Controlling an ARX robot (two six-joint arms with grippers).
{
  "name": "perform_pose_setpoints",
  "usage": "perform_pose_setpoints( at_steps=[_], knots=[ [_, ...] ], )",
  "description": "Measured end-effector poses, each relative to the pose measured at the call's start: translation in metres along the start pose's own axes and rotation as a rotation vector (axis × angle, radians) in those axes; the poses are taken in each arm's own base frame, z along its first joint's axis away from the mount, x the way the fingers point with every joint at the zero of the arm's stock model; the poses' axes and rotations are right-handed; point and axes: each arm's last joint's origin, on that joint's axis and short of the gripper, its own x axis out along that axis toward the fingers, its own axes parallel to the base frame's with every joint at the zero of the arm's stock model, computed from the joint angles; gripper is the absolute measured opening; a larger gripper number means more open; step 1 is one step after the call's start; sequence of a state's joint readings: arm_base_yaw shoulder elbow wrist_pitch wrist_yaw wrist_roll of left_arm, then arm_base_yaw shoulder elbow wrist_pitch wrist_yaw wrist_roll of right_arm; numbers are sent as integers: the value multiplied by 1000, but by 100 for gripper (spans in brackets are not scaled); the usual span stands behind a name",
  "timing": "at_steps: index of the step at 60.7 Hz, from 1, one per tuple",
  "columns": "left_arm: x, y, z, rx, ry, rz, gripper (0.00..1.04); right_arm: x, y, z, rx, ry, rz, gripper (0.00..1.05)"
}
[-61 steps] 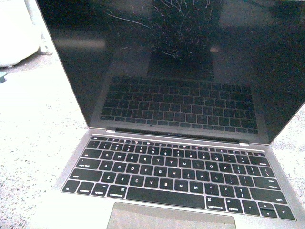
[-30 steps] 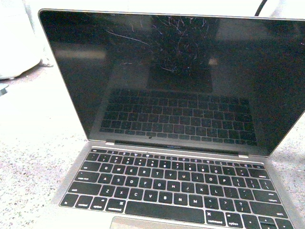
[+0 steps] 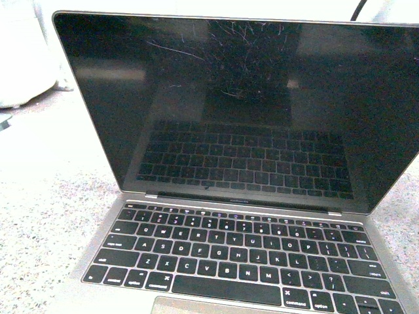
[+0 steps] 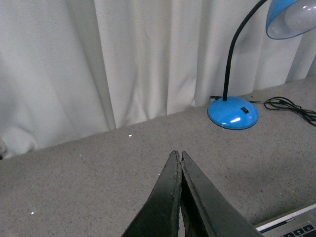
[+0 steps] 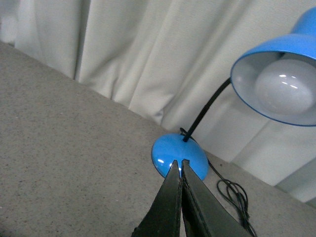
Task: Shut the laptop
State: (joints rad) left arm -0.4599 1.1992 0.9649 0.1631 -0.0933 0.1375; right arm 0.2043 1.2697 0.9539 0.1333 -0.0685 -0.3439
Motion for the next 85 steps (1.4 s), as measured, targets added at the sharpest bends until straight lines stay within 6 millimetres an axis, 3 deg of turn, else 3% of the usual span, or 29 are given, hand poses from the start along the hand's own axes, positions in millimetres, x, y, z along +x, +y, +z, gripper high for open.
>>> perform_pose_setpoints(
  at_steps=[17,34,59,72,85],
  knots=[
    [14,-5,-19,71,36,-35,4,15,17,-18,41,39,165,1],
    [9,-9,-60,74,126,-76,4,14,34,-42,136,79,214,1],
    [-55,-12,-118,-91,198,-147,4,-29,84,-69,306,51,259,1],
    [-88,-16,-158,-178,256,-149,4,-64,119,-105,396,67,237,1],
    [-108,-24,-189,-219,311,-161,4,-82,133,-128,507,69,142,1]
  ],
)
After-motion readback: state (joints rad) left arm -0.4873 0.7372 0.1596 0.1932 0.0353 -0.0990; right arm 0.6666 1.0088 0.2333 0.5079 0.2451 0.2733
